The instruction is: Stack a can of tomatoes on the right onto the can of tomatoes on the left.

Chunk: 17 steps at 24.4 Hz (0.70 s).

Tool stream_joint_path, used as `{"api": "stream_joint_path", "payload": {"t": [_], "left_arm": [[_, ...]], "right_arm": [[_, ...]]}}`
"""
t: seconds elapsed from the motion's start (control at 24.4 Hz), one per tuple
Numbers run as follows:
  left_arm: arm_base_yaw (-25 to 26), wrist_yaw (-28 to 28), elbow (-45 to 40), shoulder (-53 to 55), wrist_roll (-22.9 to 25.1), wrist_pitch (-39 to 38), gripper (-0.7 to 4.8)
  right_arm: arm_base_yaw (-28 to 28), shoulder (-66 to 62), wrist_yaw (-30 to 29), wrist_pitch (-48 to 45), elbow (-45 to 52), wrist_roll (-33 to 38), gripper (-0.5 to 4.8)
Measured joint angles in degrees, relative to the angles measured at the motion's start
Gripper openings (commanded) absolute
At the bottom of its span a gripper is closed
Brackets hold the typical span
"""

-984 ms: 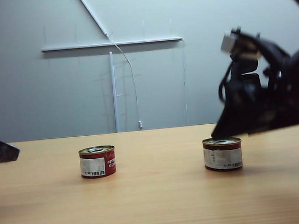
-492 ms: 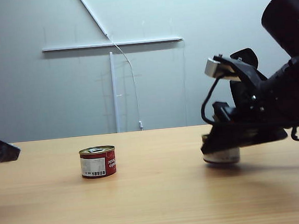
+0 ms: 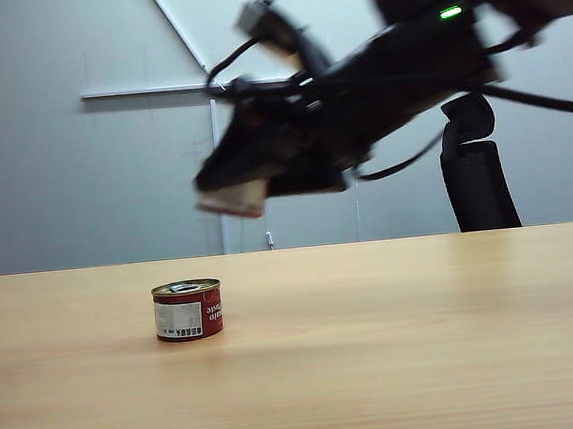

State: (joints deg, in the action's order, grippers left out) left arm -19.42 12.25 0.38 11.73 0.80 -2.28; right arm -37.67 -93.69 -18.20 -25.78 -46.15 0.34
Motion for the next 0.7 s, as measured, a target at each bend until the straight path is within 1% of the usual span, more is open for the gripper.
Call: {"api": "stream_joint_path", "payload": {"t": [0.25, 0.33, 0.37, 0.7], "left_arm": [[-0.2, 0.4, 0.0, -2.6, 0.0, 0.1, -0.02], [-0.2, 0.4, 0.0, -2.6, 0.0, 0.0, -0.02], [-0.2, 0.4, 0.0, -2.6, 0.0, 0.0, -0.02], [-0.2, 0.4, 0.0, -4.4, 0.0, -0.1, -0.02]], "right_arm": [[-2.2, -8.7, 0.9, 7.9, -10.1, -0.9, 0.00], [-2.6, -10.6, 1.3, 10.5, -13.3, -2.4, 0.00], [-3.1, -11.4, 2.4, 12.8, -14.9, -3.5, 0.00], [-4.3, -12.1, 6.2, 15.4, -15.1, -5.4, 0.00]]}}
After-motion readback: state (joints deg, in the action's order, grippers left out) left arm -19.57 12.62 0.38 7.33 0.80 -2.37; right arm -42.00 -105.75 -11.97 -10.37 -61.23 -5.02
